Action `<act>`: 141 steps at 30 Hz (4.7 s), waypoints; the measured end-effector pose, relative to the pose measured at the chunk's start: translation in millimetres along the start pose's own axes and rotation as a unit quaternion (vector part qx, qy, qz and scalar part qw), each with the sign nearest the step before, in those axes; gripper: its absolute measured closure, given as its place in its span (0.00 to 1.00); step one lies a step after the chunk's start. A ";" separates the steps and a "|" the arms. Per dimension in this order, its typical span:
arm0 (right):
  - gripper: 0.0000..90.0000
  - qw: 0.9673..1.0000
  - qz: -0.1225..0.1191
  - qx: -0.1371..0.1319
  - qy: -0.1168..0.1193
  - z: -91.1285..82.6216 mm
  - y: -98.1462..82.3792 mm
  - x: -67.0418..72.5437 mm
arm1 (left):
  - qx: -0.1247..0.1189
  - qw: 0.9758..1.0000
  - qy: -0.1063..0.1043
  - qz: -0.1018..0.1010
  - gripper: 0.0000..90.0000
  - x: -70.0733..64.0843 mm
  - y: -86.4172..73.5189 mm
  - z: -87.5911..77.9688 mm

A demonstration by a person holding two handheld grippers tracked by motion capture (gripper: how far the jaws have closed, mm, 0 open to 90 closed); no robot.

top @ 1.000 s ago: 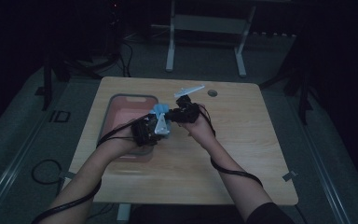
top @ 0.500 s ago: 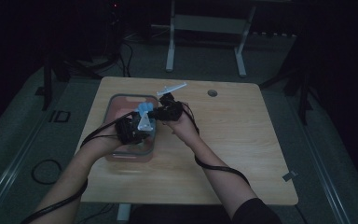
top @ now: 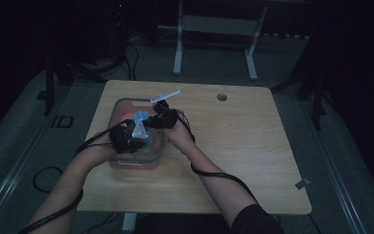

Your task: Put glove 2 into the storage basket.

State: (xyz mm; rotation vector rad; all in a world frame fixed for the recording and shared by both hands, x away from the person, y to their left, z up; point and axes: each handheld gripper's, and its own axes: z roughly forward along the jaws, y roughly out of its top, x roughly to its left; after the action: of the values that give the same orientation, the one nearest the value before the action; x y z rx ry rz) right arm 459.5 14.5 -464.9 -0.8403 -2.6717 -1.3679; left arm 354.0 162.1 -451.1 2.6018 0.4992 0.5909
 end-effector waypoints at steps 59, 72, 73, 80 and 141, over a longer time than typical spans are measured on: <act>0.57 0.999 -0.031 0.010 -0.007 -34.1 -12.2 -14.6 | -0.045 0.991 -0.032 -0.124 0.17 13.1 -1.2 20.7; 0.48 0.999 -0.046 0.017 -0.001 -59.9 -33.5 -15.2 | -0.074 0.987 -0.059 -0.132 0.15 2.5 14.0 17.4; 0.45 0.999 -0.044 0.017 -0.001 -61.5 -34.2 -16.4 | -0.079 0.986 -0.060 -0.133 0.15 2.3 15.8 16.6; 0.29 0.999 -0.043 0.011 0.003 -69.9 -37.9 -23.7 | -0.094 0.985 -0.065 -0.126 0.15 -3.0 27.7 16.5; 0.18 0.998 -0.036 -0.004 -0.044 -155.1 -174.1 -72.6 | -0.168 0.972 -0.165 -0.016 0.03 -108.4 107.9 74.4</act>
State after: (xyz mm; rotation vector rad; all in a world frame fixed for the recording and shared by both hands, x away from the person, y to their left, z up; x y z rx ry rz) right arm 405.8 -217.7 -518.2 -0.8331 -2.7894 -1.3900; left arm 324.3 0.7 -495.9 2.2974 0.3005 0.2004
